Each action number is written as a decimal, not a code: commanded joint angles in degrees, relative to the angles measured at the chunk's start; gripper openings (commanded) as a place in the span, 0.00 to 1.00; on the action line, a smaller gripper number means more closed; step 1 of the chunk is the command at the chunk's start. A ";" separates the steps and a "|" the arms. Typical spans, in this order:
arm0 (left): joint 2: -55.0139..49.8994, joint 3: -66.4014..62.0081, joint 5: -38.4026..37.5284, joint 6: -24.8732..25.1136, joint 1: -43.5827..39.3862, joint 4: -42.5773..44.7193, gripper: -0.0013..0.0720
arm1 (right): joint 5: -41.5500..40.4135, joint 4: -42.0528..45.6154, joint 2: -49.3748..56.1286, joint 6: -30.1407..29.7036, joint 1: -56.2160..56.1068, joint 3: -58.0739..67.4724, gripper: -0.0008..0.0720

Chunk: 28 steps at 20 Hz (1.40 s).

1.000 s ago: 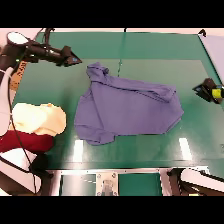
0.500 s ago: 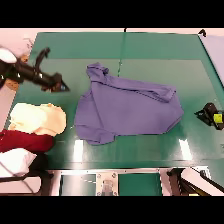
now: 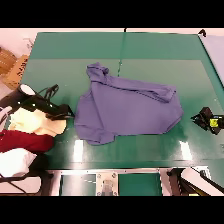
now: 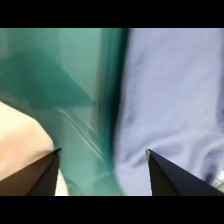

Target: Fold the shirts.

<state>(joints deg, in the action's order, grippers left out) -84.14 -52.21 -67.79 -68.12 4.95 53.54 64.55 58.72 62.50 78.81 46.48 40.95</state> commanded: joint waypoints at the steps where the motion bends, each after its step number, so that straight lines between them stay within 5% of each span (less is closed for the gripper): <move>1: -2.23 2.73 1.64 3.82 -2.64 -2.29 0.84 | -0.02 0.04 0.00 0.02 0.02 -0.42 0.33; 3: -2.64 2.93 3.43 4.28 -5.73 -3.02 0.84 | -0.07 0.02 0.15 0.02 0.02 -1.31 0.33; 4: -2.67 2.91 4.63 4.39 -6.86 -3.43 0.65 | -0.11 0.02 0.24 0.02 0.02 -2.08 0.33; 5: -2.64 2.78 5.31 5.42 -7.45 -3.61 0.29 | -0.28 0.02 0.24 0.02 0.02 -2.91 0.33; 6: -2.64 2.49 5.46 6.40 -7.45 -3.58 0.05 | -0.57 0.02 0.24 0.02 0.02 -3.85 0.33; 10: -2.60 0.63 5.31 6.49 -6.43 -2.95 0.05 | -3.13 -0.22 0.28 0.02 0.02 -6.97 0.40; 23: -2.60 0.42 5.20 6.54 -6.45 -3.30 0.05 | -12.11 -8.37 9.64 -0.44 -8.26 -9.97 0.35; 28: -2.60 0.42 5.25 6.51 -6.45 -3.28 0.05 | -12.04 -8.37 10.21 -0.46 -8.31 -9.97 0.07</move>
<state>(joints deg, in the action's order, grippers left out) -86.78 -51.72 -62.37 -61.60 -1.45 50.37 53.25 50.22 72.14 78.32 38.65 31.05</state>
